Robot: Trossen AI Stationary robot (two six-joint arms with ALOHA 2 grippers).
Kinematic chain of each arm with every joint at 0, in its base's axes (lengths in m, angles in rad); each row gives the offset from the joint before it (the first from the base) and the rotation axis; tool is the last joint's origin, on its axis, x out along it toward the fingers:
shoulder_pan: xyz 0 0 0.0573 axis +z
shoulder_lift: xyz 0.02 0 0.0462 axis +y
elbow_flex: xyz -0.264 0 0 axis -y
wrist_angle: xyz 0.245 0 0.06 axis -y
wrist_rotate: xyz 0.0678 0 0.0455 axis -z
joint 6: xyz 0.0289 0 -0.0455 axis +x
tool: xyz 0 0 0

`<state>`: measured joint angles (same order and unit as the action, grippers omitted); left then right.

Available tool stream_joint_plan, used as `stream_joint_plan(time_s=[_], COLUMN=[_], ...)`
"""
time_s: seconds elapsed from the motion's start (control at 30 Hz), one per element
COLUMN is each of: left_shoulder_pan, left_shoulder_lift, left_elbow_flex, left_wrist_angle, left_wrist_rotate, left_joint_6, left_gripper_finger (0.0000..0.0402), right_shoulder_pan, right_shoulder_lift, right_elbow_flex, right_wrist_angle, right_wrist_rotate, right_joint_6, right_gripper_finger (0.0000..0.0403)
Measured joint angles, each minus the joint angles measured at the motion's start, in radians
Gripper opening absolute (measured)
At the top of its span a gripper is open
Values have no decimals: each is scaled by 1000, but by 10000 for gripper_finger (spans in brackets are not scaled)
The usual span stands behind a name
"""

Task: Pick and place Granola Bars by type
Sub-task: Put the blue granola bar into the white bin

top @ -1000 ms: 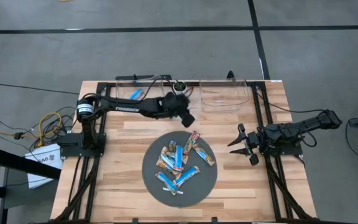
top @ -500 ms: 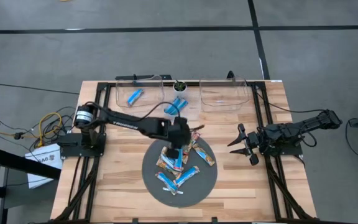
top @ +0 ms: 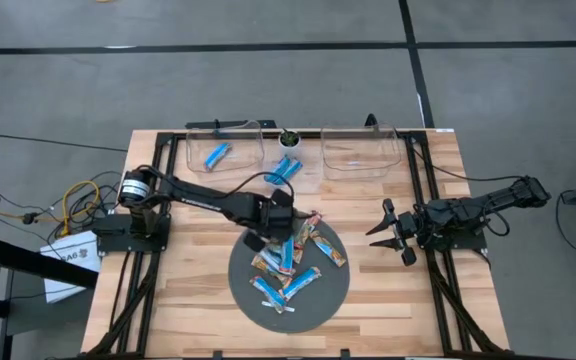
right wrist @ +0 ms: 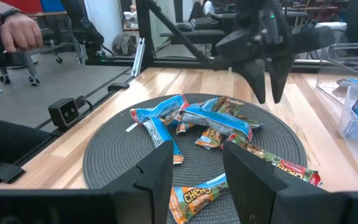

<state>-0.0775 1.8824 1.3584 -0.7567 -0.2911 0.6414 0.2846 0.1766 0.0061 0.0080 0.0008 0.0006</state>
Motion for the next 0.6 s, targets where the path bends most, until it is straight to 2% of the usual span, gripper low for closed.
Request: stream_joint_plan(time_s=[0.17, 0.4, 0.6], left_shoulder_pan=[-14, -17, -17], left_shoulder_lift=[0, 0, 0], left_elbow_flex=[-28, -35, -35], left_wrist_angle=[11, 59, 90], left_wrist_rotate=[-1, 2, 34], left_joint_6=[197, 242, 346], left_gripper_finger=[117, 117, 121], right_shoulder_pan=[0, 0, 0], right_shoulder_lift=[0, 0, 0], right_elbow_flex=[0, 0, 0], right_wrist_angle=[0, 0, 0], right_wrist_rotate=[0, 0, 0], right_joint_6=[0, 0, 0], right_gripper_finger=[134, 133, 134])
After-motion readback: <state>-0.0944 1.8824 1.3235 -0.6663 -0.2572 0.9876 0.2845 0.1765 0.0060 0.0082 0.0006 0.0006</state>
